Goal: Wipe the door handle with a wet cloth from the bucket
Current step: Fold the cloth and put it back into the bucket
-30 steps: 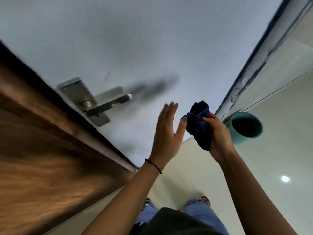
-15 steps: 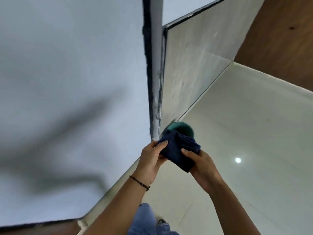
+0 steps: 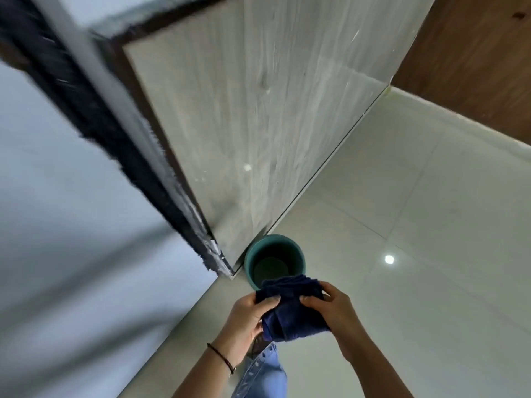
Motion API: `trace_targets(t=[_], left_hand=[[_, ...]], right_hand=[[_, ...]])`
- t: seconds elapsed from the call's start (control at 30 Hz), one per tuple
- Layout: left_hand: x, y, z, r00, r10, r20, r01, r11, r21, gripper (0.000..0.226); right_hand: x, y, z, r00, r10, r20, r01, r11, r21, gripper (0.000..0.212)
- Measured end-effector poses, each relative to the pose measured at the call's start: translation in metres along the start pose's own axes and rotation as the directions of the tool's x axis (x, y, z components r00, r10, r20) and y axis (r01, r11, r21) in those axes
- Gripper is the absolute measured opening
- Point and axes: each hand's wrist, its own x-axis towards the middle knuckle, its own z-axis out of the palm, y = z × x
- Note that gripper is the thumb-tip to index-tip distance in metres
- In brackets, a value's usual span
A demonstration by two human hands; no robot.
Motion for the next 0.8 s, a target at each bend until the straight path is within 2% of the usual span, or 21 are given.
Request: trace_targets(t=[0.13, 0.3, 0.47, 0.57, 0.7, 0.8], left_hand=[[0.114, -0.023, 0.006, 0.967, -0.063, -0.245, 0.064, 0.998, -0.005, 0.025], [0.276, -0.088, -0.018, 0.870, -0.172, -0.461, 0.149, 0.985, -0.087, 0.026], [0.423, -0.158, -0.064, 0.809, -0.233, -0.540, 0.146, 0.969, -0.199, 0.024], [0.488, -0.192, -0.087, 0.772, -0.260, -0.580, 0.172, 0.964, -0.203, 0.031], [0.537, -0.222, -0.104, 0.743, -0.324, -0.586, 0.219, 0.945, -0.244, 0.031], [0.540, -0.229, -0.102, 0.736, -0.273, -0.620, 0.205, 0.962, -0.180, 0.038]], right_hand=[[0.123, 0.018, -0.002, 0.996, 0.035, -0.085, -0.046, 0.989, -0.140, 0.020], [0.290, 0.094, 0.016, 0.997, 0.067, -0.032, -0.073, 0.952, -0.297, 0.013], [0.438, 0.175, 0.050, 0.989, 0.150, 0.008, -0.134, 0.905, -0.404, 0.027], [0.499, 0.212, 0.065, 0.988, 0.155, 0.002, -0.135, 0.871, -0.472, 0.039], [0.551, 0.244, 0.073, 0.981, 0.181, 0.064, -0.125, 0.855, -0.503, 0.042], [0.554, 0.249, 0.068, 0.985, 0.156, 0.072, -0.092, 0.829, -0.551, 0.043]])
